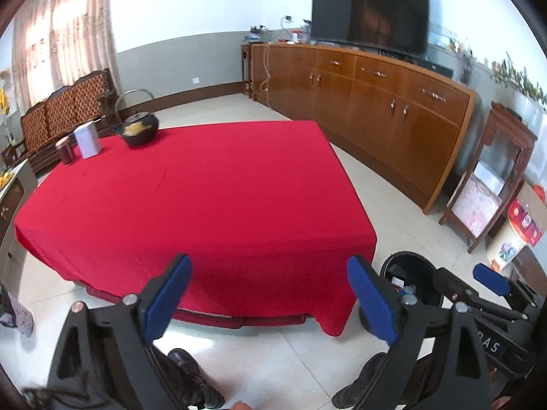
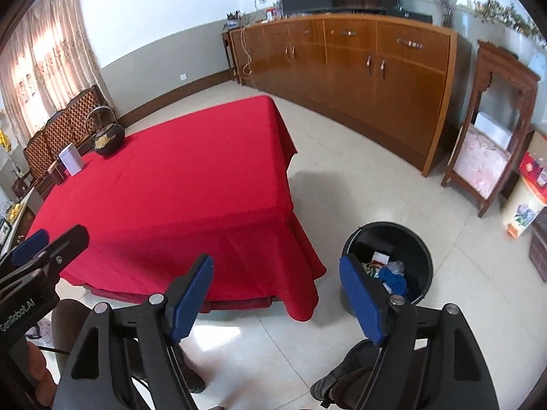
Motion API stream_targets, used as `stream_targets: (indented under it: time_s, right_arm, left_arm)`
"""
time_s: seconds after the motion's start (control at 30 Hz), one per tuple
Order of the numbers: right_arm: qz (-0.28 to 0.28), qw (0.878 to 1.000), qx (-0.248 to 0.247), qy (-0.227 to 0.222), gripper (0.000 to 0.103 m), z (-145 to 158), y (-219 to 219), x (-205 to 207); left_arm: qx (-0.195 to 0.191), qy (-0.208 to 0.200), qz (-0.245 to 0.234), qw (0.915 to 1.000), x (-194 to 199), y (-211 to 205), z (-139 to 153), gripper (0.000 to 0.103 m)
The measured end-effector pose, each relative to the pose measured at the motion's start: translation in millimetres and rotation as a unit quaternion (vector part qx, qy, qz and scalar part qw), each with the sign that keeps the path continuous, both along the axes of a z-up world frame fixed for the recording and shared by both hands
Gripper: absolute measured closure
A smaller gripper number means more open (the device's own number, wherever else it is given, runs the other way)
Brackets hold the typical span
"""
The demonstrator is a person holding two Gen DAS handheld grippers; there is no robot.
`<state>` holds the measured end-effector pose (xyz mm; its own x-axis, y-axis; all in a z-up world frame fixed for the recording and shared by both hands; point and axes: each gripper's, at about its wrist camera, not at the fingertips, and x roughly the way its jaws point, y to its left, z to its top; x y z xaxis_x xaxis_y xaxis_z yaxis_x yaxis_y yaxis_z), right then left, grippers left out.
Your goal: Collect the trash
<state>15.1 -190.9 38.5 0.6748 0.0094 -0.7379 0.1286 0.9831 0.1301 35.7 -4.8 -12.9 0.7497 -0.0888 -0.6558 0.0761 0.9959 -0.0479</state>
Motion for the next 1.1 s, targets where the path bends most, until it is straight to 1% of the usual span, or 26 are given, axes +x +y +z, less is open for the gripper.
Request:
stream_targets:
  time_s: [0.13,0.27,0.4,0.5,0.73,1.1]
  right_arm:
    - [-0.013,0.999,-0.017,-0.024,0.020,16.4,12.6,-16.9]
    - [-0.021,0.999,-0.011,-0.039,0.019,27.1,16.6,-24.3]
    - [-0.023,0.999,-0.009,-0.045,0.019,32.8,16.3,-25.8]
    - [-0.023,0.999,-0.009,-0.046,0.019,34.5,16.0,-25.3]
    - [-0.025,0.999,-0.007,-0.042,0.019,33.4,12.3,-24.7]
    - [-0.029,0.999,0.001,-0.044,0.019,32.0,8.0,-26.4]
  left_arm:
    - [0.002,-0.015,0.002,0.9999,-11.0,9.0,6.6,0.009]
    - [0.009,-0.025,0.000,0.9996,-15.1,12.5,10.7,0.008]
    - [0.008,-0.030,-0.004,0.9995,-18.4,17.0,12.2,0.008]
    - [0.013,-0.036,-0.006,0.9993,-19.3,15.4,13.0,0.008]
    - [0.017,-0.034,-0.015,0.9992,-22.4,8.9,11.9,0.008]
    - [0.015,-0.035,-0.019,0.9991,-25.0,4.7,15.0,0.008]
